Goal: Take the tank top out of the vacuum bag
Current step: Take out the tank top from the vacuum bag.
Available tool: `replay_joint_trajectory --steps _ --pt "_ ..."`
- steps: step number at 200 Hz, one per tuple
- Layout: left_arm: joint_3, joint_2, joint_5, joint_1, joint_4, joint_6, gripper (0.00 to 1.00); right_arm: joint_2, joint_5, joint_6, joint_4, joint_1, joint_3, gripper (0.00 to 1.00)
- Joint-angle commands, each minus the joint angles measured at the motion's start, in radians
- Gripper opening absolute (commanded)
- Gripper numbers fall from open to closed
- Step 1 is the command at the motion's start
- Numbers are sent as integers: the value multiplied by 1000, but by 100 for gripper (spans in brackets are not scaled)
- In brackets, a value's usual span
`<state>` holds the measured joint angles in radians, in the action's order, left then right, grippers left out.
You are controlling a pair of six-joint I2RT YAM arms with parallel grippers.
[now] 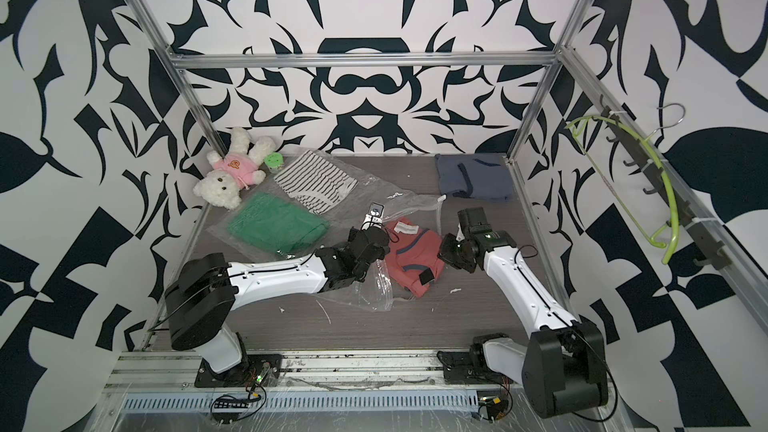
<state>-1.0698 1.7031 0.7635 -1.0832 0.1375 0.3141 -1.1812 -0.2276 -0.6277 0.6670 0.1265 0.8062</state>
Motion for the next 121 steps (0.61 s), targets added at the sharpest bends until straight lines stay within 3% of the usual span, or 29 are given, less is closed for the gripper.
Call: replay_joint_trajectory --steps 1,121 --pt "-13 7 25 -1 -3 3 0 0 18 20 40 -31 32 0" --pt "-6 10 25 3 9 6 0 -129 182 52 26 -219 32 0"
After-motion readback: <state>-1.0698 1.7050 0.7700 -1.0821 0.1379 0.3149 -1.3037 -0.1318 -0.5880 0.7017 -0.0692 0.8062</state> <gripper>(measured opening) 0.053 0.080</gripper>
